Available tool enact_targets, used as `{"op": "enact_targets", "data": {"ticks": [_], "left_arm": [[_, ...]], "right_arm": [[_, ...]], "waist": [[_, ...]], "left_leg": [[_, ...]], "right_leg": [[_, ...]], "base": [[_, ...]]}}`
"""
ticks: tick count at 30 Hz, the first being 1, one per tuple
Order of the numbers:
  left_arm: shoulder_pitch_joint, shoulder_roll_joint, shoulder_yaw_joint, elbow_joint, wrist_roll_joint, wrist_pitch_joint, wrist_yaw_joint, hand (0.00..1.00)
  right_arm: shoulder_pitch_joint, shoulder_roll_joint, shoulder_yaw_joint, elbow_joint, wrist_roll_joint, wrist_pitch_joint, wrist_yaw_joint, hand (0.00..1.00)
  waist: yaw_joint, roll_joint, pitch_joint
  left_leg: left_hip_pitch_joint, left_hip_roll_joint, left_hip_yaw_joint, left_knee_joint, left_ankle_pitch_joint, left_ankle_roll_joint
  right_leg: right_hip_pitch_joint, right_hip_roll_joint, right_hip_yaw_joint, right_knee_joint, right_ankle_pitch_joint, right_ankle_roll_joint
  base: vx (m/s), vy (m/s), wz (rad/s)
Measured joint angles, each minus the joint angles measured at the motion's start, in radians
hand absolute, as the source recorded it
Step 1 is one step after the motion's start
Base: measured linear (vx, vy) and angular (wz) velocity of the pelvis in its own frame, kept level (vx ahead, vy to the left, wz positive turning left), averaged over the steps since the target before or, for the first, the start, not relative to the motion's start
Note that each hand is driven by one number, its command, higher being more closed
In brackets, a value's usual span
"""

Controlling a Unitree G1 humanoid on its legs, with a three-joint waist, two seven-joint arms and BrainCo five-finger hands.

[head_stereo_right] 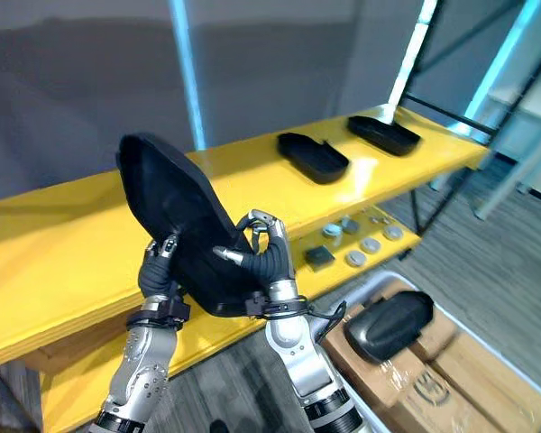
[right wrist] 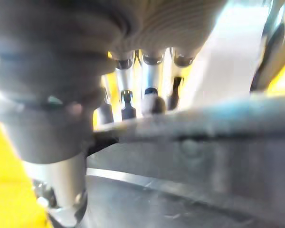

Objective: Walk over and take plastic housings, then place them on the shelf

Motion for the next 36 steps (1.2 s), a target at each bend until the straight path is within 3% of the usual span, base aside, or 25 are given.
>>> {"op": "enact_targets", "data": {"ticks": [1,4,7,8,9,15,19,24,28,32,36], "left_arm": [[0.000,0.013,0.005,-0.005,0.056,0.000,0.001,1.00],[0.000,0.056,0.006,-0.027,0.193,0.000,0.002,1.00],[0.000,0.040,0.045,-0.073,0.276,-0.002,0.020,1.00],[0.001,0.022,0.075,-0.102,0.310,-0.017,0.031,1.00],[0.002,0.018,0.100,-0.132,0.348,-0.029,0.047,1.00],[0.004,-0.001,0.111,-0.155,0.538,-0.027,0.069,1.00],[0.005,-0.014,0.146,-0.138,0.622,-0.003,0.070,1.00],[0.008,-0.011,0.242,-0.113,0.614,0.008,0.067,1.00],[-0.020,0.004,0.289,-0.003,0.500,0.043,0.066,1.00],[-0.144,0.027,0.296,0.143,0.384,0.072,0.067,1.00],[-0.323,0.078,0.282,0.290,0.194,0.083,0.066,1.00]], "right_arm": [[0.021,-0.003,-0.003,-0.001,-0.001,-0.001,0.011,0.00],[0.085,-0.021,-0.010,-0.009,-0.002,-0.003,0.036,0.00],[0.158,-0.032,-0.008,-0.013,-0.005,-0.003,0.069,0.00],[0.200,-0.036,-0.005,-0.013,-0.006,-0.003,0.085,0.00],[0.222,-0.038,-0.009,-0.014,-0.005,-0.003,0.097,0.00],[0.278,-0.039,-0.122,-0.077,0.040,-0.005,0.137,0.00],[0.305,-0.068,-0.207,-0.211,0.181,-0.013,0.211,0.00],[0.336,-0.066,-0.355,-0.342,0.446,-0.060,0.309,0.00],[0.399,-0.060,-0.477,-0.344,0.587,-0.065,0.332,0.00],[0.459,-0.042,-0.520,-0.320,0.623,-0.065,0.317,0.00],[0.530,-0.011,-0.483,-0.281,0.622,-0.061,0.297,0.00]], "waist": [[-0.004,0.004,0.002],[-0.007,0.000,0.000],[-0.009,0.001,-0.002],[0.001,0.008,-0.008],[0.002,0.016,-0.012],[-0.017,0.021,-0.018],[-0.020,0.027,-0.020],[-0.032,0.030,-0.027],[-0.060,0.042,-0.042],[-0.096,0.044,-0.057],[-0.121,0.049,-0.060]], "left_leg": [[0.001,-0.011,-0.045,-0.005,-0.001,-0.002],[0.011,-0.039,-0.124,-0.023,0.003,-0.020],[0.035,-0.058,-0.160,-0.038,0.003,-0.038],[0.037,-0.048,-0.165,-0.038,-0.002,-0.046],[0.035,-0.030,-0.165,-0.039,-0.004,-0.057],[0.050,0.018,-0.181,-0.054,-0.019,-0.101],[0.070,0.014,-0.177,-0.074,-0.016,-0.103],[0.096,0.006,-0.159,-0.119,-0.011,-0.115],[0.103,0.004,-0.122,-0.120,-0.021,-0.107],[0.094,0.008,-0.104,-0.120,-0.022,-0.106],[0.061,0.018,-0.081,-0.120,-0.011,-0.103]], "right_leg": [[-0.005,0.036,0.055,-0.116,0.002,0.005],[-0.010,0.056,0.092,-0.316,0.025,-0.003],[0.045,0.056,0.076,-0.430,0.165,0.000],[0.068,0.066,0.071,-0.477,0.210,0.025],[0.087,0.088,0.068,-0.524,0.230,0.017],[0.151,0.134,0.019,-0.604,0.247,0.004],[0.159,0.133,0.018,-0.605,0.246,0.003],[0.167,0.127,0.023,-0.611,0.245,0.002],[0.172,0.125,0.042,-0.633,0.252,0.000],[0.157,0.131,0.058,-0.636,0.259,-0.004],[0.113,0.143,0.081,-0.639,0.269,-0.013]], "base": [[0.13,-0.143,1.19],[0.18,-0.190,0.92],[0.19,-0.170,0.44],[0.22,-0.185,0.10],[0.25,-0.191,-0.04],[0.14,-0.111,0.09],[0.04,0.012,0.04],[-0.04,0.029,-0.08],[-0.05,0.026,-0.19],[-0.02,0.008,-0.14],[-0.02,-0.004,-0.16]]}}
